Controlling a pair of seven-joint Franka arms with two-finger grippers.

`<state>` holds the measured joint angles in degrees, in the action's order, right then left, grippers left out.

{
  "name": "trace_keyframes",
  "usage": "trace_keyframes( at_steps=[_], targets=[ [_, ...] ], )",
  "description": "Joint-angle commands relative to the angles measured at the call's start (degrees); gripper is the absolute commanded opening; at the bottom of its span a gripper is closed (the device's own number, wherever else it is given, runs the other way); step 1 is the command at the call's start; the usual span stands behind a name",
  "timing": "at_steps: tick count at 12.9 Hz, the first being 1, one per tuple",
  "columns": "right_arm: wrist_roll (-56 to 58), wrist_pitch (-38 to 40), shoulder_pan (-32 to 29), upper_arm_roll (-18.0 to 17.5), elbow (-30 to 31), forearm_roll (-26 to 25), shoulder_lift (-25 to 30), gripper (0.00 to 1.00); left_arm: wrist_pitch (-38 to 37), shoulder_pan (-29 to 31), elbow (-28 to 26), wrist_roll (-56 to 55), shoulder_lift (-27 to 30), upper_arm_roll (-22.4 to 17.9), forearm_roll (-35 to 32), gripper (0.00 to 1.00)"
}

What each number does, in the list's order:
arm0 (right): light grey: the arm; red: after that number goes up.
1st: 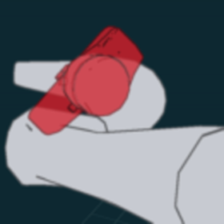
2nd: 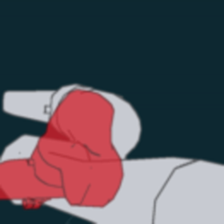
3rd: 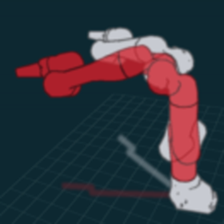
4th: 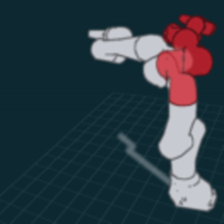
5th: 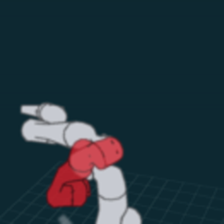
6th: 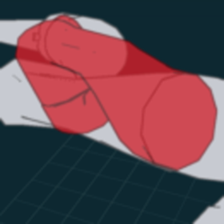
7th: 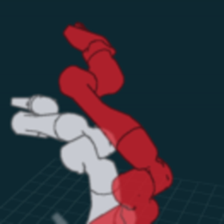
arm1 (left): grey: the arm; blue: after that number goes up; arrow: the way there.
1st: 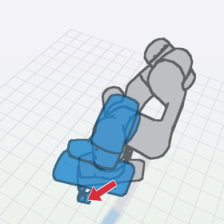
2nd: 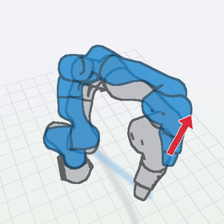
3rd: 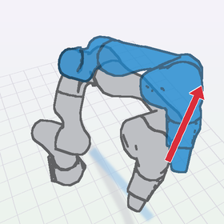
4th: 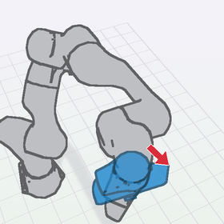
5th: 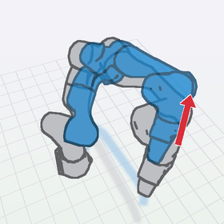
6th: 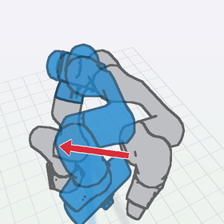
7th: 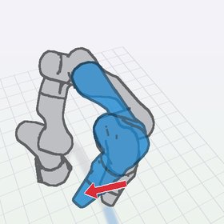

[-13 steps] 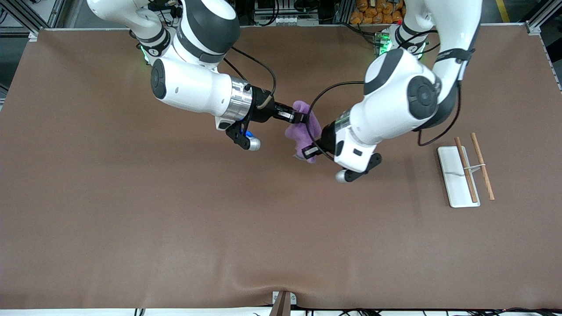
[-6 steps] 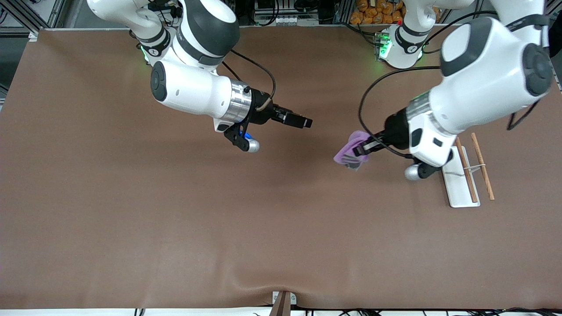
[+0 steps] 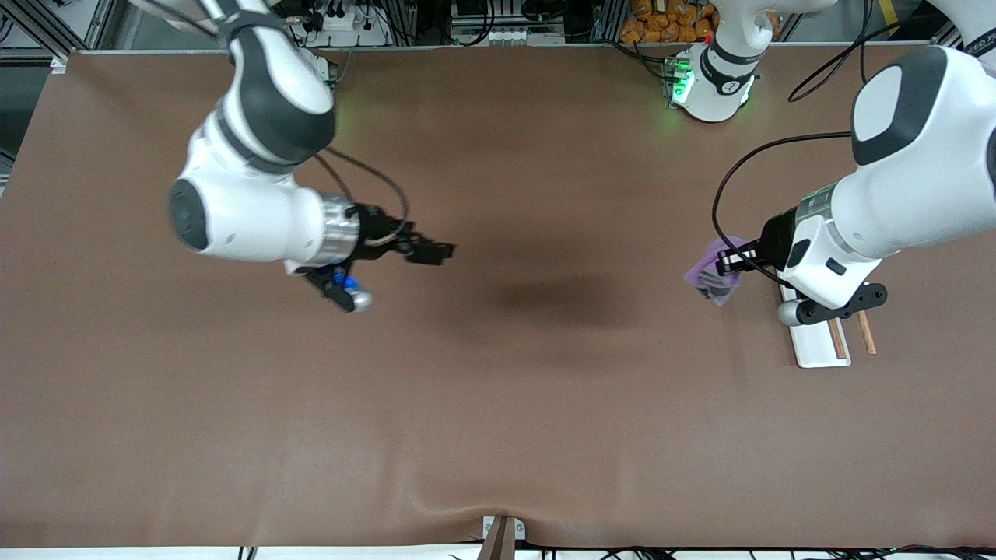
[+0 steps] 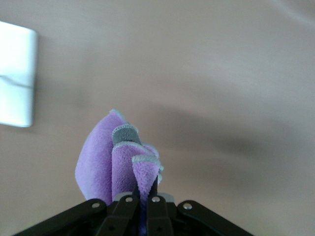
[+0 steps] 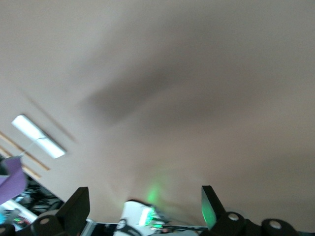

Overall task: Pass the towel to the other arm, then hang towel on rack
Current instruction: 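Carry the towel with the left gripper while the right gripper withdraws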

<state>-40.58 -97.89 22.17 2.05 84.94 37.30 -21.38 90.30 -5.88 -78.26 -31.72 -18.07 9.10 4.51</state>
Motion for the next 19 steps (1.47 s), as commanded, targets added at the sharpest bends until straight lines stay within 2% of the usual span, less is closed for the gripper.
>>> trace_keyframes(
  at_steps=[1,2,4,5,8,11,12,14,17,19],
  targets=[
    [12.47,5.94,-5.98,-0.99,-0.57,-7.29,0.90,1.00,-0.91,1.04,-2.32,-6.93,1.29,0.31,-7.22,0.00],
    [20.89,7.00,-6.87,-0.99,-0.57,-12.98,1.25,1.00,-0.91,2.09,-2.94,-8.26,1.29,0.31,-9.06,0.00],
    [28.69,8.50,-8.36,-0.99,-0.39,-22.50,2.65,1.00,0.31,5.42,-4.95,-8.54,1.37,0.83,-8.82,0.00],
    [30.19,9.64,-10.03,-0.99,-0.48,-23.93,3.44,1.00,3.28,7.18,-8.27,-8.54,2.33,1.09,-8.64,0.00],
    [36.88,11.49,-13.90,-0.90,-0.04,-28.40,5.37,1.00,20.91,9.65,-25.75,-7.66,9.09,1.01,-8.29,0.00],
    [37.15,12.02,-15.66,-0.90,0.05,-36.93,8.71,1.00,27.72,12.54,-30.18,-3.55,9.64,1.01,-8.47,0.00],
    [38.80,12.11,-16.97,-0.90,0.48,-38.25,9.94,1.00,30.52,14.30,-31.50,0.04,9.64,1.01,-8.47,0.00],
    [43.98,12.63,-22.50,-1.16,1.01,-37.65,11.43,1.00,34.92,16.15,-33.44,5.68,9.55,0.92,-8.82,0.00],
    [44.71,13.25,-24.88,-0.99,2.85,-37.91,15.91,1.00,41.52,17.30,-37.65,8.42,9.72,0.92,-9.34,0.00],
    [46.01,12.82,-25.69,-1.08,3.39,-37.83,17.77,1.00,43.20,17.74,-38.89,10.09,10.07,0.92,-12.49,0.00]
  ],
)
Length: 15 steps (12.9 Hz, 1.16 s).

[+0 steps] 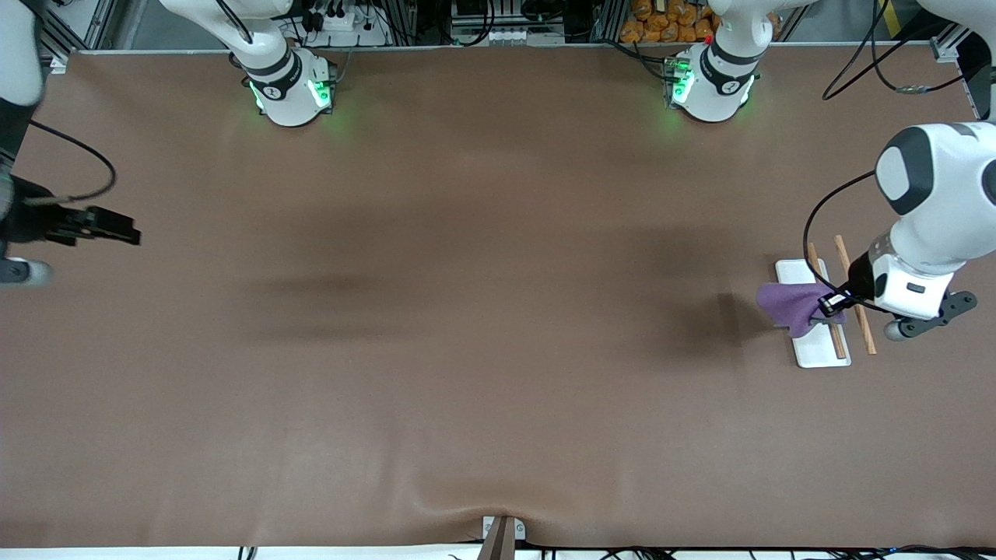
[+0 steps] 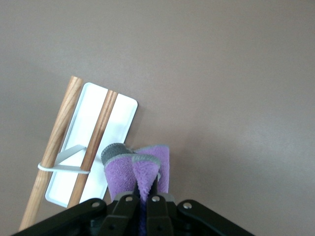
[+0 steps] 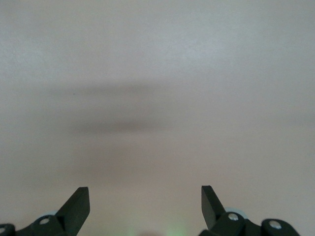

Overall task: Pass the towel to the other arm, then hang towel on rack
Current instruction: 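Lower the towel with the left gripper over the wooden dowels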

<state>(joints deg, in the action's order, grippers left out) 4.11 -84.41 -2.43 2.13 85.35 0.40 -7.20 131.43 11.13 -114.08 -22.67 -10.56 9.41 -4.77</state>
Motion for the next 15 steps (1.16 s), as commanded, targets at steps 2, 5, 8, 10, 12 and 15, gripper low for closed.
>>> trace_keyframes(
  at_steps=[2,5,8,10,12,15],
  targets=[
    [0.72,-1.19,0.75,-1.52,3.50,-1.80,4.21,1.00,2.69,2.66,-3.86,3.41,2.57,0.78,-6.38,0.00],
    [0.81,-4.35,-0.38,-1.25,8.86,-1.10,7.10,1.00,3.13,4.60,-5.53,8.06,3.53,0.70,-6.39,0.00],
    [0.90,-7.16,0.14,-1.43,12.11,-1.10,9.30,1.00,3.13,5.66,-7.55,11.76,5.64,0.70,-6.48,0.00],
    [0.81,-7.96,0.84,-1.69,12.22,-1.63,9.66,1.00,3.31,5.75,-7.56,13.18,5.47,0.61,-7.18,0.00],
    [0.81,-7.44,2.16,-1.69,9.86,-2.07,9.14,1.00,4.10,6.18,-7.64,13.26,5.20,0.61,-10.34,0.00],
    [1.42,-2.27,2.25,-1.69,4.76,-2.68,7.03,1.00,4.63,7.32,-7.64,14.49,5.11,0.61,-12.80,0.00]
  ],
)
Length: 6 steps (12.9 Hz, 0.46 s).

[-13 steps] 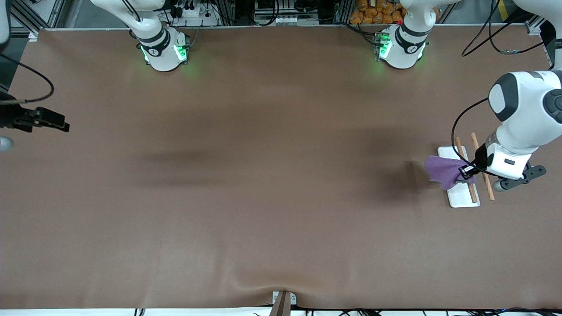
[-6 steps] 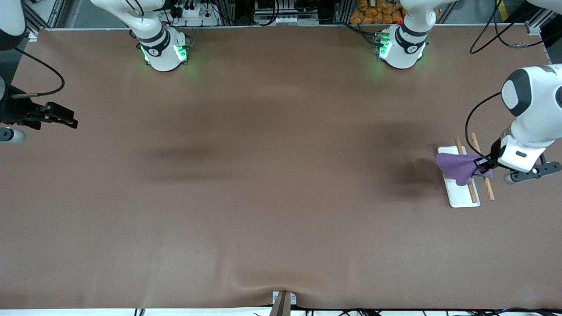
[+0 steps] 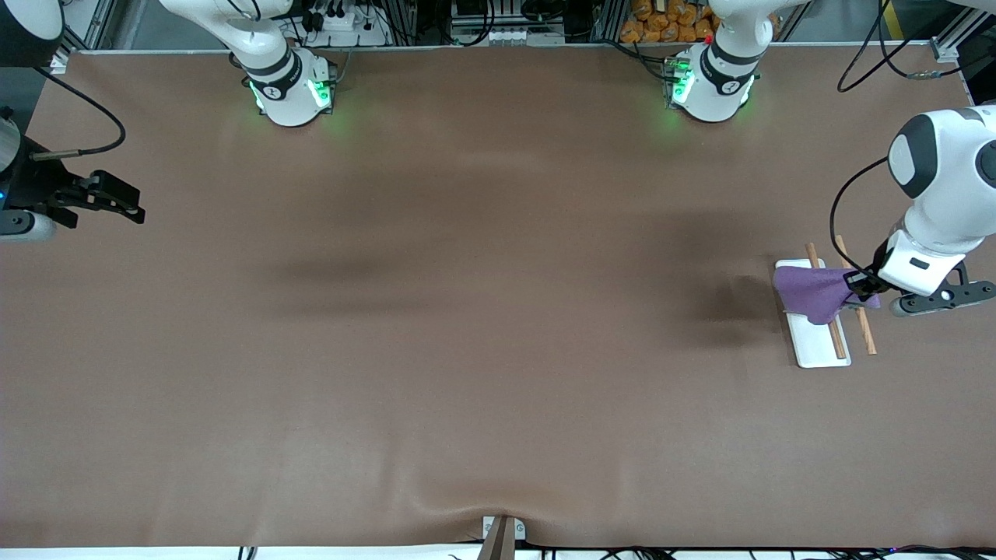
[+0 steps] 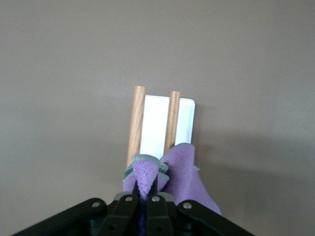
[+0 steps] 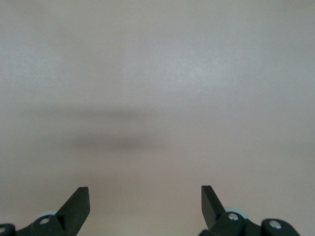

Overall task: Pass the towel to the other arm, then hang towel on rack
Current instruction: 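Lower the towel with the left gripper over the wooden dowels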

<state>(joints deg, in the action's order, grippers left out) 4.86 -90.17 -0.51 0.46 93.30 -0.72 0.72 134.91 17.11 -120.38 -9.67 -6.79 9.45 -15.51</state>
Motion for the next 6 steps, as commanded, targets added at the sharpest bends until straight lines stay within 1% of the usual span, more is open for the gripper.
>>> trace_keyframes(
  at_steps=[1,3,4,6],
  targets=[
    [0.94,3.95,0.33,-0.02,-3.74,-1.57,-1.25,1.00,1.14,2.13,-1.26,2.88,1.34,0.57,-2.16,0.00],
    [1.20,3.60,0.33,-0.28,-4.70,-1.57,-0.81,1.00,1.23,3.36,-1.26,5.79,1.43,0.65,-2.16,0.00],
    [1.12,3.60,0.77,-0.37,-6.28,-1.48,-0.81,1.00,1.49,3.45,-1.26,5.89,1.34,0.65,-2.16,0.00],
    [0.15,4.04,0.77,-0.28,-6.91,-0.78,-0.90,1.00,1.49,3.45,-1.08,6.06,1.34,0.65,-2.25,0.00]
  ],
)
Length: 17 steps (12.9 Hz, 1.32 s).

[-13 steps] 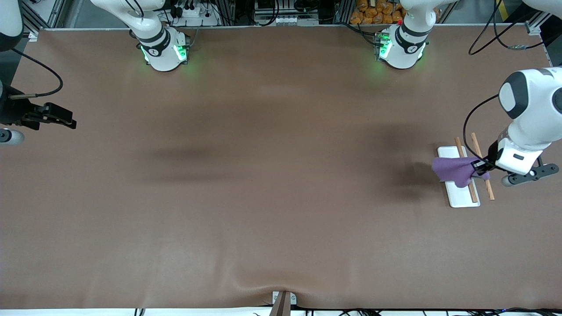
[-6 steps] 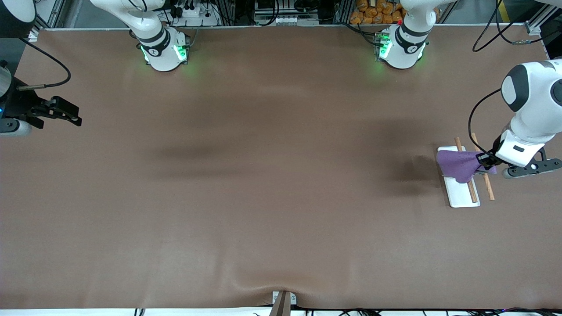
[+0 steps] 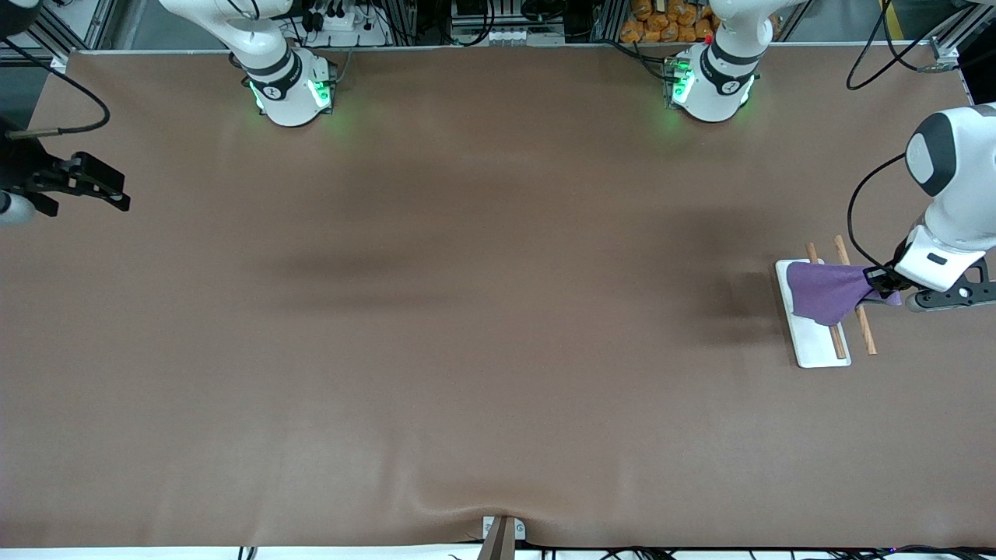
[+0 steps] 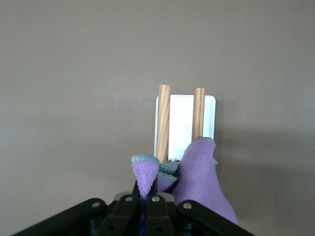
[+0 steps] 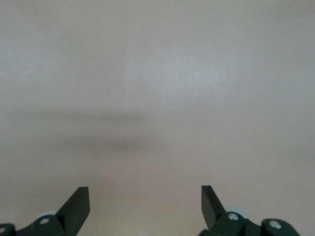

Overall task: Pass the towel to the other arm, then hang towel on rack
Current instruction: 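Lower the towel with the left gripper over the wooden dowels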

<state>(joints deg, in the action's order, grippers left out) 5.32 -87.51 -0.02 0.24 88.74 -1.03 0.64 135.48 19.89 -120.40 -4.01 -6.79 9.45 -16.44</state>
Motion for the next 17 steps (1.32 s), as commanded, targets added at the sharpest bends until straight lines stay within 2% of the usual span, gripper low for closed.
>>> trace_keyframes(
  at_steps=[1,10,17],
  targets=[
    [-0.13,1.20,0.02,0.11,-2.34,-0.38,-0.81,1.00,0.93,0.68,-0.98,0.58,1.34,0.66,-2.01,0.00],
    [-0.48,1.20,0.46,0.02,-2.34,-0.38,-0.73,1.00,1.10,0.51,-0.28,4.18,2.75,0.84,-3.16,0.00],
    [-0.48,1.28,0.11,0.11,-2.34,-0.29,-0.81,1.00,5.06,0.42,-0.54,3.57,-0.24,0.84,-3.07,0.00]
  ],
)
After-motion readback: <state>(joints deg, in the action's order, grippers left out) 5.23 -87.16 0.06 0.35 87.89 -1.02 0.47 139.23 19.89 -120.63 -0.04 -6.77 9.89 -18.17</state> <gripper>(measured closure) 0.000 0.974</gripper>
